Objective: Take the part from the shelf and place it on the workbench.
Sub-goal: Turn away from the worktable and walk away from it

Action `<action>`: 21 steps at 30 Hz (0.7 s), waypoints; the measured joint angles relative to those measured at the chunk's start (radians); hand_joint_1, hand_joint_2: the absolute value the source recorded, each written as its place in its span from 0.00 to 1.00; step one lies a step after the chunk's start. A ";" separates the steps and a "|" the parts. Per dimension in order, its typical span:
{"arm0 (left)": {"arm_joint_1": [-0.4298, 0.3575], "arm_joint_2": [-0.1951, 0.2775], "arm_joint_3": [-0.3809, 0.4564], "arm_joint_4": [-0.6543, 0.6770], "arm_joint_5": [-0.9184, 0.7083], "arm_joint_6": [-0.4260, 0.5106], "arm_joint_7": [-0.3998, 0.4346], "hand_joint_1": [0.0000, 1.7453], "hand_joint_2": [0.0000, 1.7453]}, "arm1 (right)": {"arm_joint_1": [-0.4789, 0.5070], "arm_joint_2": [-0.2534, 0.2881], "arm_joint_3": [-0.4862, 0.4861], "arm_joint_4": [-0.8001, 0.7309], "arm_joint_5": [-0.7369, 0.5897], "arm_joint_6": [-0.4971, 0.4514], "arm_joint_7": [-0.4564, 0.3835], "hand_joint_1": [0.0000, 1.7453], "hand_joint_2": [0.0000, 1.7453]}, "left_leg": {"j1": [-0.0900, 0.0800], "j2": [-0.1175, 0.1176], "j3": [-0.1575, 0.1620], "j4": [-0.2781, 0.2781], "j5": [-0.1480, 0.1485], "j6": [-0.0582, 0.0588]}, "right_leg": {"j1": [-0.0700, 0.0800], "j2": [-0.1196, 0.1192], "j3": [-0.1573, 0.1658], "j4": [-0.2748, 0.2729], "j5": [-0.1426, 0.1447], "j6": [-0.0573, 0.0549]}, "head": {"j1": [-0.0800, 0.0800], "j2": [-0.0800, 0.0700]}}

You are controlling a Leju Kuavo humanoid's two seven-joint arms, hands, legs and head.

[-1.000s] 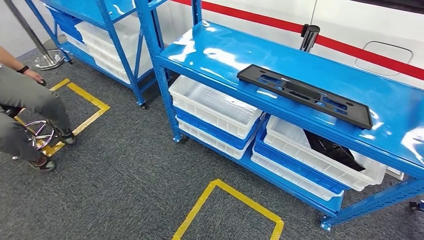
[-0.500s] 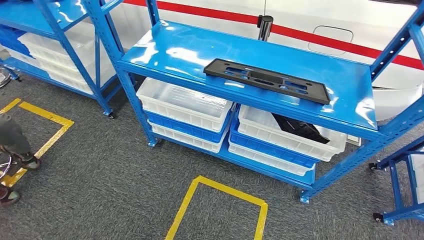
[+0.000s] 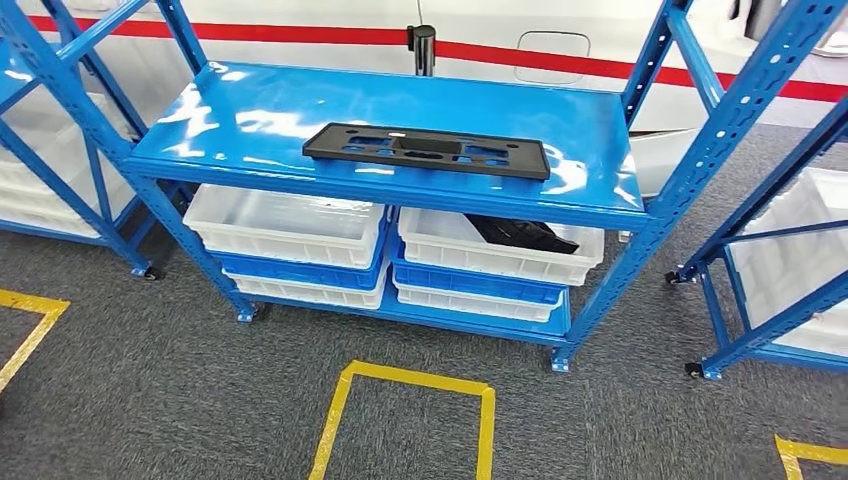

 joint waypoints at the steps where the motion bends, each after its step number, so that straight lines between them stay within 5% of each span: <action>1: 0.000 0.001 0.000 0.000 -0.001 0.000 0.000 0.00 1.00 | 0.000 0.001 -0.001 0.000 0.000 0.000 0.000 0.00 0.00 | 0.000 -0.022 0.030 -0.068 0.031 0.007 | 0.003 0.013 0.000 0.001 0.001 0.001 | 0.000 0.000; 3: -0.001 0.003 0.000 0.000 -0.002 0.000 0.000 0.00 1.00 | -0.002 0.005 -0.003 0.000 0.000 0.000 0.001 0.00 0.00 | -0.004 -0.049 0.060 -0.141 0.055 0.017 | 0.004 0.035 -0.006 0.002 0.004 0.008 | 0.001 0.000; 6: -0.005 0.001 -0.001 0.000 -0.004 -0.001 0.001 0.00 1.00 | 0.001 0.004 -0.004 0.000 0.001 0.000 0.002 0.00 0.00 | -0.010 -0.019 0.065 -0.157 0.062 0.027 | 0.005 0.049 -0.023 0.002 0.009 0.028 | 0.001 0.000; 8: -0.006 -0.001 -0.002 0.000 -0.006 -0.001 0.002 0.00 1.00 | 0.001 0.003 -0.004 0.000 0.002 -0.001 0.005 0.00 0.00 | -0.007 0.008 0.068 -0.173 0.074 0.037 | 0.009 0.003 -0.058 0.058 -0.021 0.029 | 0.005 0.000; 10: -0.004 -0.001 -0.003 0.000 -0.007 -0.002 0.003 0.00 1.00 | -0.002 0.003 -0.005 0.000 0.007 -0.004 0.007 0.00 0.00 | -0.008 0.036 0.066 -0.177 0.077 0.043 | 0.006 -0.049 -0.122 0.186 -0.083 0.024 | 0.009 0.000; 12: -0.003 -0.002 -0.003 0.000 -0.007 -0.002 0.005 0.00 1.00 | -0.002 0.002 -0.005 0.000 0.014 -0.014 0.010 0.00 0.00 | -0.010 0.059 0.065 -0.176 0.076 0.042 | -0.002 -0.062 -0.166 0.284 -0.119 0.032 | 0.010 0.000; 14: -0.003 -0.002 -0.003 0.000 -0.007 -0.002 0.006 0.00 1.00 | 0.001 0.000 -0.005 0.000 0.018 -0.025 0.014 0.00 0.00 | -0.006 0.074 0.067 -0.175 0.074 0.037 | -0.010 -0.070 -0.130 0.235 -0.094 0.054 | 0.010 0.000; 16: -0.004 -0.002 -0.003 0.000 -0.008 -0.003 0.006 0.00 1.00 | 0.001 -0.001 -0.005 0.000 0.021 -0.030 0.015 0.00 0.00 | -0.006 0.083 0.072 -0.173 0.069 0.025 | -0.019 -0.091 -0.039 0.083 -0.046 0.072 | 0.012 0.000; 18: -0.005 -0.002 -0.003 0.000 -0.008 -0.003 0.006 0.00 1.00 | -0.002 0.000 -0.005 0.000 0.024 -0.033 0.015 0.00 0.00 | -0.009 0.087 0.077 -0.168 0.060 0.013 | -0.023 -0.105 0.012 -0.002 -0.020 0.067 | 0.010 0.000; 21: -0.006 0.000 -0.003 0.000 -0.007 -0.012 -0.001 0.00 1.00 | -0.002 0.002 -0.005 0.000 0.036 -0.037 0.023 0.00 0.00 | -0.008 0.088 0.079 -0.165 0.059 0.033 | -0.024 -0.102 0.018 -0.008 -0.014 0.056 | 0.005 0.000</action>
